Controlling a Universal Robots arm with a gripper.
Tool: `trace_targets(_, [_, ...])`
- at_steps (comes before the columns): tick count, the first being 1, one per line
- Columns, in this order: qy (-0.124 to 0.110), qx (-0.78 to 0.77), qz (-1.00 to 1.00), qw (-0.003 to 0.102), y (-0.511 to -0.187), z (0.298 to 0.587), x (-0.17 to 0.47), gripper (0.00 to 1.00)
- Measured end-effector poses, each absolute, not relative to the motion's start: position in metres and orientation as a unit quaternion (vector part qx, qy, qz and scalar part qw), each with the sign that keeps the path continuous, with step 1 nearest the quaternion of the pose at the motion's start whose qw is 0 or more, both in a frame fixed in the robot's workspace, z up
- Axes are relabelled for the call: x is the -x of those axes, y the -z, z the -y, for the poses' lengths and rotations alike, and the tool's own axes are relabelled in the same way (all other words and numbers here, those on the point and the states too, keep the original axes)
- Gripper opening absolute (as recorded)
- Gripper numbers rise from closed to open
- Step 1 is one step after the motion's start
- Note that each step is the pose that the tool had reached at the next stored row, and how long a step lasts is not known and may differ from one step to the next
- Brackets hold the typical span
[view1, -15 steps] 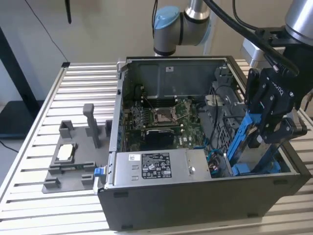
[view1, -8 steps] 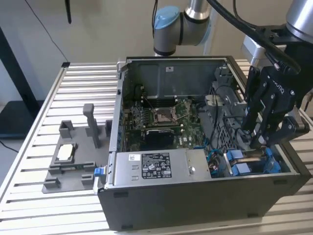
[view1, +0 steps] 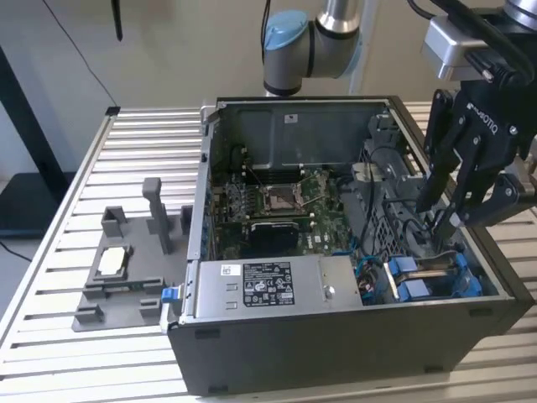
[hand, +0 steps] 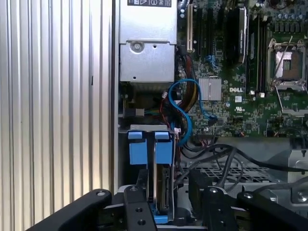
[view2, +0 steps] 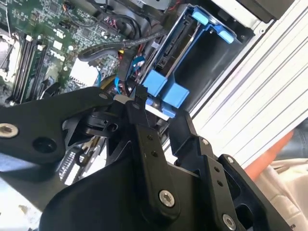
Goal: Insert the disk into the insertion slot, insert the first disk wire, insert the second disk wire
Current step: 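Insert the disk into the insertion slot, then insert the first disk wire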
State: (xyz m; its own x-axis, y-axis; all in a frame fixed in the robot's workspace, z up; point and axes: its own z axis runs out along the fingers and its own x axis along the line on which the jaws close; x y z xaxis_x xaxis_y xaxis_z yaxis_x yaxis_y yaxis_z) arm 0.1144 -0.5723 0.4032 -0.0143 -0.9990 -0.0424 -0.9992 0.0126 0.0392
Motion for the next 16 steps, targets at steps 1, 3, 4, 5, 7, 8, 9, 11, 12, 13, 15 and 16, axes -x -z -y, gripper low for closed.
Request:
trace_targets(1, [-0.028,0.703,-0.711,0.002,-0.403,0.570,-0.114,0.47])
trace_targets(3, [-0.022,0.705,-0.709,0.008,-0.403,0.567,-0.114,0.47])
trace_targets(4, [-0.017,0.706,-0.708,0.013,-0.403,0.565,-0.114,0.47])
trace_targets(5, [-0.012,0.708,-0.706,0.018,-0.403,0.564,-0.114,0.47])
trace_targets(7, [-0.005,0.710,-0.704,0.025,-0.402,0.560,-0.114,0.47])
trace_targets(8, [-0.003,0.710,-0.703,0.027,-0.401,0.557,-0.114,0.47])
trace_targets(9, [-0.002,0.711,-0.703,0.028,-0.401,0.553,-0.114,0.47])
trace_targets(11, [0.001,0.711,-0.703,0.031,-0.399,0.545,-0.114,0.47])
trace_targets(12, [0.003,0.711,-0.702,0.032,-0.398,0.543,-0.114,0.47])
trace_targets(13, [0.005,0.711,-0.702,0.033,-0.397,0.542,-0.114,0.47])
trace_targets(15, [0.009,0.712,-0.702,0.031,-0.395,0.541,-0.114,0.47])
trace_targets(16, [0.011,0.712,-0.702,0.029,-0.395,0.541,-0.114,0.47])
